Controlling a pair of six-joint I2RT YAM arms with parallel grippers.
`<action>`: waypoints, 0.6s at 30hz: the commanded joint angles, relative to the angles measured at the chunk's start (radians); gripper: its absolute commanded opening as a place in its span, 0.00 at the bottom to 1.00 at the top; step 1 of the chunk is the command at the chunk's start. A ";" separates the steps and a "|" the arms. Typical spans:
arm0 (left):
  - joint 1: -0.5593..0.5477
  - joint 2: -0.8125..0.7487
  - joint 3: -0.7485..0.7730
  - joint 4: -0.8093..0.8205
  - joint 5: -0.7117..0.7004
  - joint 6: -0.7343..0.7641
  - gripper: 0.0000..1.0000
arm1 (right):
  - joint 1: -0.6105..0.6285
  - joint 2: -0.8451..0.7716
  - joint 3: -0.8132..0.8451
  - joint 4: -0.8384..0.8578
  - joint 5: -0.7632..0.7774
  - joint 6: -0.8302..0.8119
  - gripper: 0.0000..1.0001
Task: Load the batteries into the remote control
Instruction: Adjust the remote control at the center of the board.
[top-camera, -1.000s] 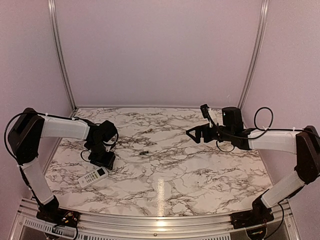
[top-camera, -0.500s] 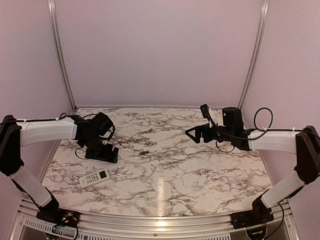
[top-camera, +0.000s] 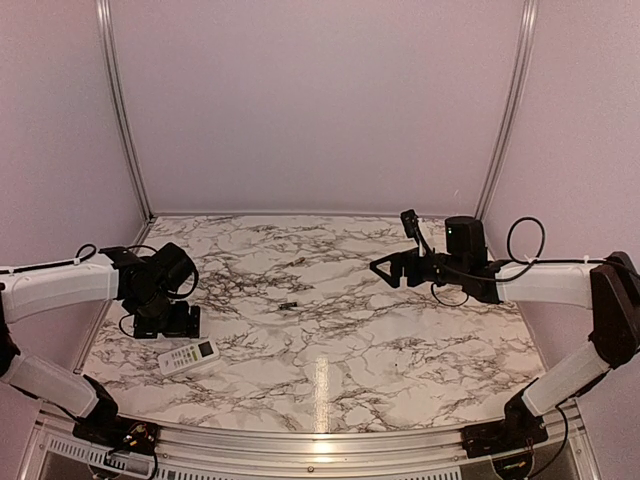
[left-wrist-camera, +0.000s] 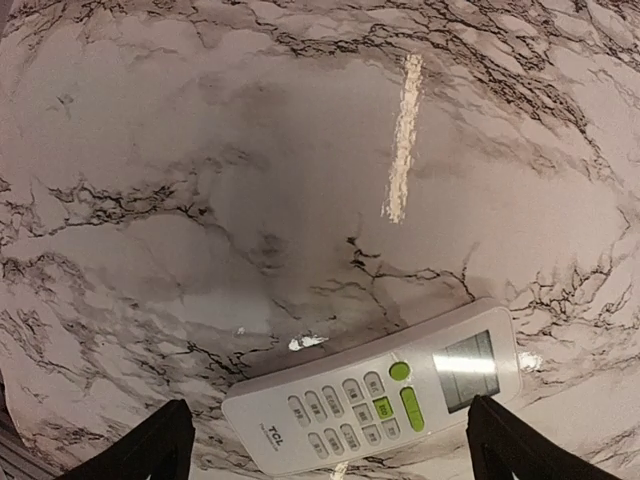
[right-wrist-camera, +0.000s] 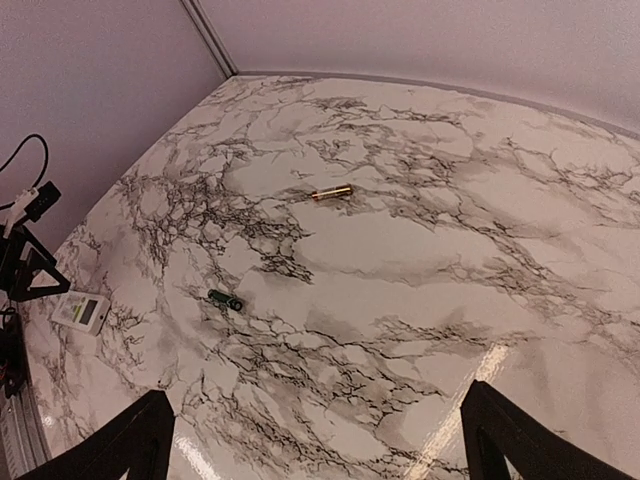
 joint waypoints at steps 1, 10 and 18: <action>0.036 -0.053 -0.059 0.002 -0.045 -0.109 0.99 | -0.007 0.002 0.000 0.027 -0.014 0.012 0.99; 0.108 -0.093 -0.160 0.143 0.020 -0.137 0.99 | -0.007 0.006 0.003 0.031 -0.023 0.016 0.99; 0.122 -0.111 -0.253 0.268 0.142 -0.124 0.99 | -0.007 0.005 0.005 0.024 -0.022 0.015 0.99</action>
